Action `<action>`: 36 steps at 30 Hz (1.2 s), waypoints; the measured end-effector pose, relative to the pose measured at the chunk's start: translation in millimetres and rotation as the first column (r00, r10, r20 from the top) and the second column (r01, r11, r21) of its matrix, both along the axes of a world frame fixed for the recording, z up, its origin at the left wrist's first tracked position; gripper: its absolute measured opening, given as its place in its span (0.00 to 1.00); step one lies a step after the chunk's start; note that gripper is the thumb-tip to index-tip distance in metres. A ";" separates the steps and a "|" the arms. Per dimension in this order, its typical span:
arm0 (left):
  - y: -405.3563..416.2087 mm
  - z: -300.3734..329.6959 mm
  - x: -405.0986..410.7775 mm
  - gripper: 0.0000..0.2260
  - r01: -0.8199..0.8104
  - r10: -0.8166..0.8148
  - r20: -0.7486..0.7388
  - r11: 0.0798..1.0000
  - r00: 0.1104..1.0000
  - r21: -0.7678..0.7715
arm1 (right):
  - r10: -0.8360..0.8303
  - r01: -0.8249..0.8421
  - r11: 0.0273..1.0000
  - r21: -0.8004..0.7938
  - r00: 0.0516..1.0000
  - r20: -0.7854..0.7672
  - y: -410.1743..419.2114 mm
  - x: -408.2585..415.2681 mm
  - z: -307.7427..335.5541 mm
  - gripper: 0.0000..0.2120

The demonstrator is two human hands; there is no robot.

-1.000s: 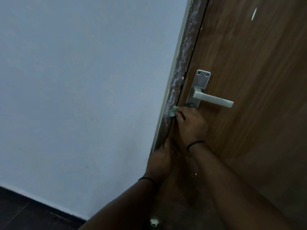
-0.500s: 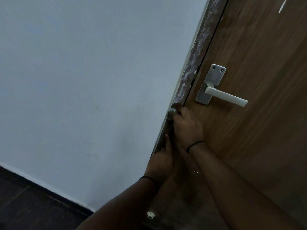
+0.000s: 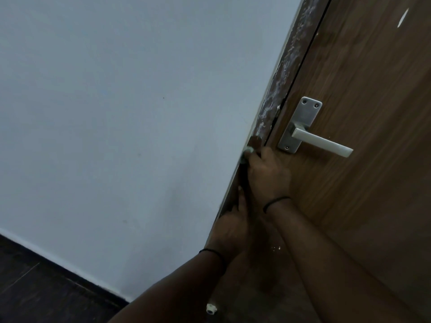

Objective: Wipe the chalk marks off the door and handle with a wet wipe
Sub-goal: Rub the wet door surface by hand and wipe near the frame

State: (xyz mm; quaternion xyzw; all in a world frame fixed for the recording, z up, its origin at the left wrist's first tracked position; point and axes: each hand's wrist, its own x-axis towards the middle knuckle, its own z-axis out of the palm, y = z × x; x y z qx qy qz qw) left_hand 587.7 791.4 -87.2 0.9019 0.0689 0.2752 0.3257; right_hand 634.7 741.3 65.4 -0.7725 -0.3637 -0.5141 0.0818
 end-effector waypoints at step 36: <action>8.4 117.5 -12.9 0.41 -0.042 0.042 0.087 0.999 0.995 0.003 | -0.263 0.273 0.940 -0.205 0.962 0.078 -9.7 -25.1 114.8 0.07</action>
